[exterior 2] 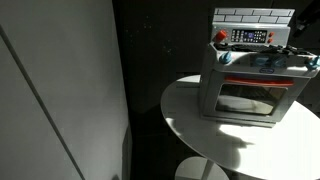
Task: Press the top right orange button on the stove
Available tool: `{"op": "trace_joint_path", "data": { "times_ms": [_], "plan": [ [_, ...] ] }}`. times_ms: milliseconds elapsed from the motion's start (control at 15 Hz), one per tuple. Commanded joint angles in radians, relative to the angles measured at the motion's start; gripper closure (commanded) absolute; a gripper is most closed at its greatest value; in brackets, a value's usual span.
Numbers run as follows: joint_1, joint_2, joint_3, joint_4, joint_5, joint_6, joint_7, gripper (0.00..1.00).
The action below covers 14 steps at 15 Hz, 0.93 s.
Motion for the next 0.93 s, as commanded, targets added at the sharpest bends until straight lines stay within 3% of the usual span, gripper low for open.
{"op": "trace_joint_path", "data": {
  "times_ms": [0, 867],
  "plan": [
    [-0.026, 0.091, 0.011, 0.118, -0.084, 0.024, 0.088, 0.0],
    [-0.013, 0.299, -0.029, 0.334, -0.359, 0.102, 0.332, 0.0]
  ]
}}
